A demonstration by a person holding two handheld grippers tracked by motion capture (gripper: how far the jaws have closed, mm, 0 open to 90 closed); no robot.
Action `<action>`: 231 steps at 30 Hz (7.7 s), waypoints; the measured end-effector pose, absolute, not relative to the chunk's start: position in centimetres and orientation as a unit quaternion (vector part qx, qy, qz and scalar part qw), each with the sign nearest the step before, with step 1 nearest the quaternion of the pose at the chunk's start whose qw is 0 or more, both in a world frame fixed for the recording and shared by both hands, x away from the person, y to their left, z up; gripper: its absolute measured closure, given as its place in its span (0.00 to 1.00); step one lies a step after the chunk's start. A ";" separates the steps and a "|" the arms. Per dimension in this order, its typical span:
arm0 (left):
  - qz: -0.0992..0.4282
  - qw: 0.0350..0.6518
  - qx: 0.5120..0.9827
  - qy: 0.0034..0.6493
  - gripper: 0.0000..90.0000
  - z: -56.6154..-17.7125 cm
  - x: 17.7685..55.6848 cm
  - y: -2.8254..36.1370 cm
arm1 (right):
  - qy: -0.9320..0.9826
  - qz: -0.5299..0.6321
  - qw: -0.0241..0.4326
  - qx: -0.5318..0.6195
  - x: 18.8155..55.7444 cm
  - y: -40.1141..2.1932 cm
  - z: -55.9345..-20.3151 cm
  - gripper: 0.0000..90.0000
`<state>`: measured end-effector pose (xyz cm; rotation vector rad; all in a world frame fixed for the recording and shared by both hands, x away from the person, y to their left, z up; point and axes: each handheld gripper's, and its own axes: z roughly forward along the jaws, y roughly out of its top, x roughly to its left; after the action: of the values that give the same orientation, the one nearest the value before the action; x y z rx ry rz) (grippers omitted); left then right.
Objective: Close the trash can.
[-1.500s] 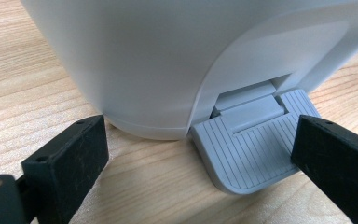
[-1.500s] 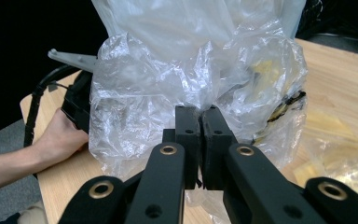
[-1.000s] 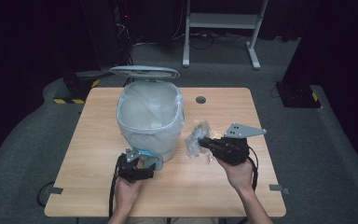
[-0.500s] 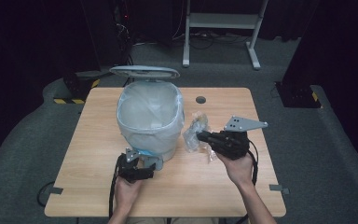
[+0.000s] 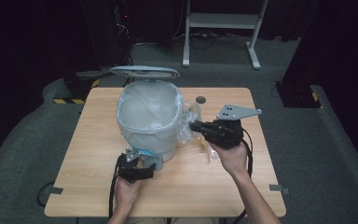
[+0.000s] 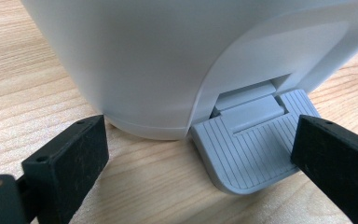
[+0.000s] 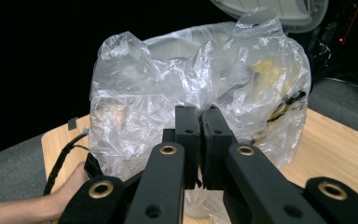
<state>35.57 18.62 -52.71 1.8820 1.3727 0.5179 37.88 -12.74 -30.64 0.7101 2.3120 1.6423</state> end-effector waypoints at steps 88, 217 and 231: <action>0.205 0.369 0.734 0.532 0.05 -52.7 35.6 18.7 | 0.800 0.536 0.098 0.253 43.5 -4.6 -30.0 0.58; 0.193 0.370 0.734 0.536 0.05 -52.7 35.6 18.7 | 0.780 0.400 0.151 0.458 43.0 -15.3 -50.6 0.45; 0.201 0.369 0.734 0.533 0.05 -52.7 35.6 18.8 | 0.787 0.380 0.146 0.464 44.7 -14.6 -51.4 0.44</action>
<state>35.63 18.79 -52.69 1.8856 1.3688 0.5173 44.72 -14.59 -51.40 1.3348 2.2664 1.0948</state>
